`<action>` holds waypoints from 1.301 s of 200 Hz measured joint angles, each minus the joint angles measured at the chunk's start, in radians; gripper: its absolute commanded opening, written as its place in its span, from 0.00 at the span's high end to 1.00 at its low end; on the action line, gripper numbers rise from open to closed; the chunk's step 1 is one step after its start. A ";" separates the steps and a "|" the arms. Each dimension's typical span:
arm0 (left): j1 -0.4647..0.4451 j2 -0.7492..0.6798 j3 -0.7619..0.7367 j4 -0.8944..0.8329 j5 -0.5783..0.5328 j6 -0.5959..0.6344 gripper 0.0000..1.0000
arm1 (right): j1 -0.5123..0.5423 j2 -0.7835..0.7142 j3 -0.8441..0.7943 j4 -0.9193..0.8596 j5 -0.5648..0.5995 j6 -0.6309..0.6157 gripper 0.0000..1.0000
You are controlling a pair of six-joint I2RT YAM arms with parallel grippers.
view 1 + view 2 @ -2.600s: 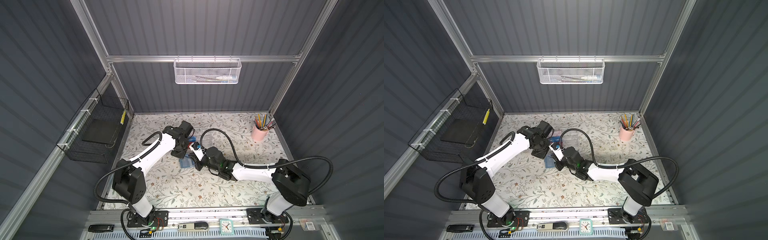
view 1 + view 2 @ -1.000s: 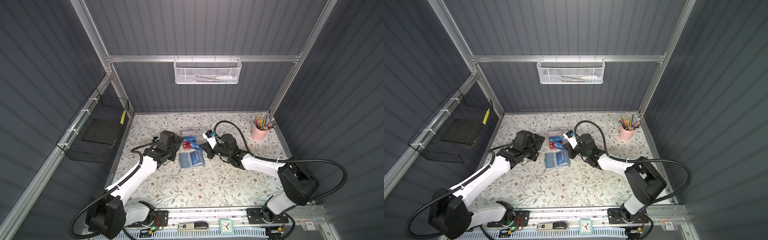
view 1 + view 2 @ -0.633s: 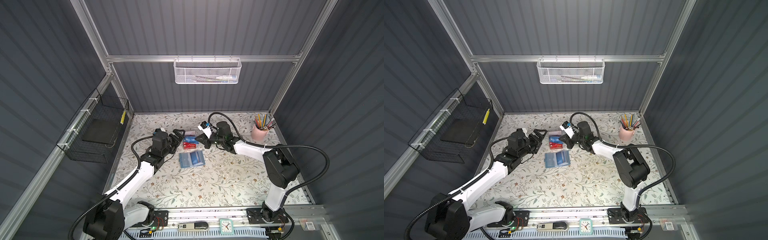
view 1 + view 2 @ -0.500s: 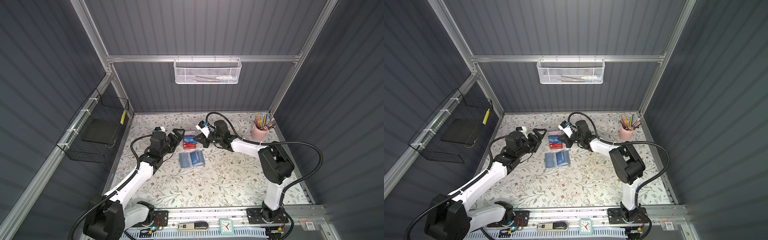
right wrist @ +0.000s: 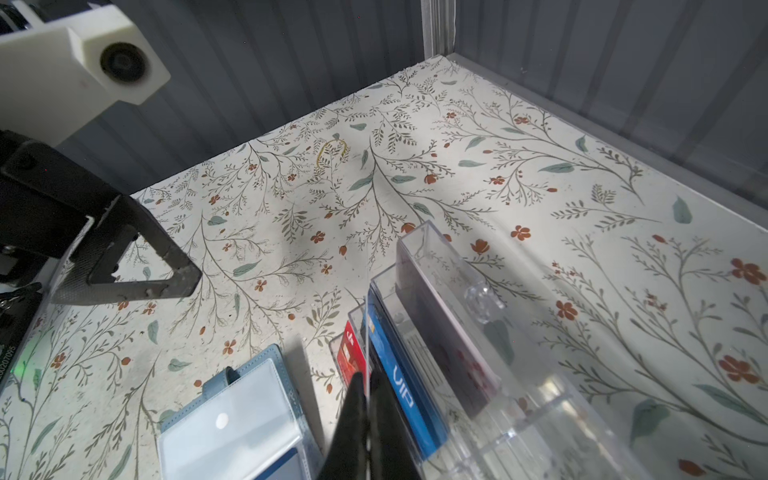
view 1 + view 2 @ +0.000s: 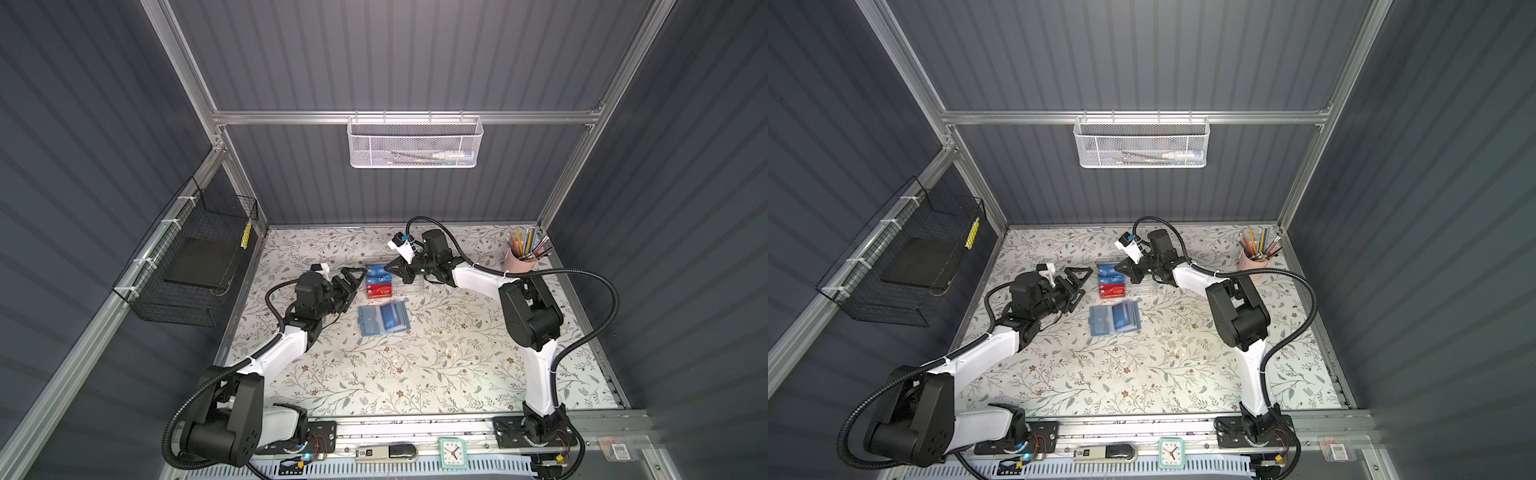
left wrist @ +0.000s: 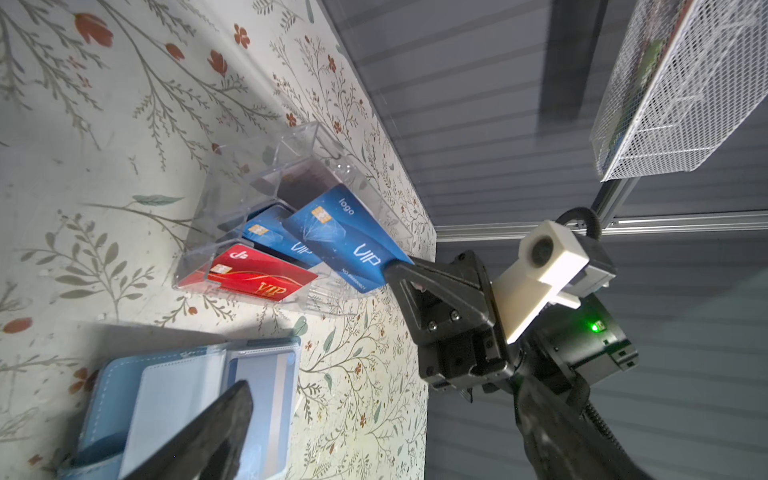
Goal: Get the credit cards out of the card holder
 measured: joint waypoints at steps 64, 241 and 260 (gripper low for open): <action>0.016 0.037 0.001 0.039 0.042 -0.002 0.00 | -0.003 0.032 0.099 -0.140 0.002 -0.037 1.00; 0.042 0.076 0.001 0.067 0.080 -0.004 0.00 | 0.006 0.109 0.283 -0.357 0.050 -0.154 1.00; 0.042 0.079 0.001 0.068 0.082 -0.004 0.00 | 0.013 0.138 0.321 -0.389 0.064 -0.165 1.00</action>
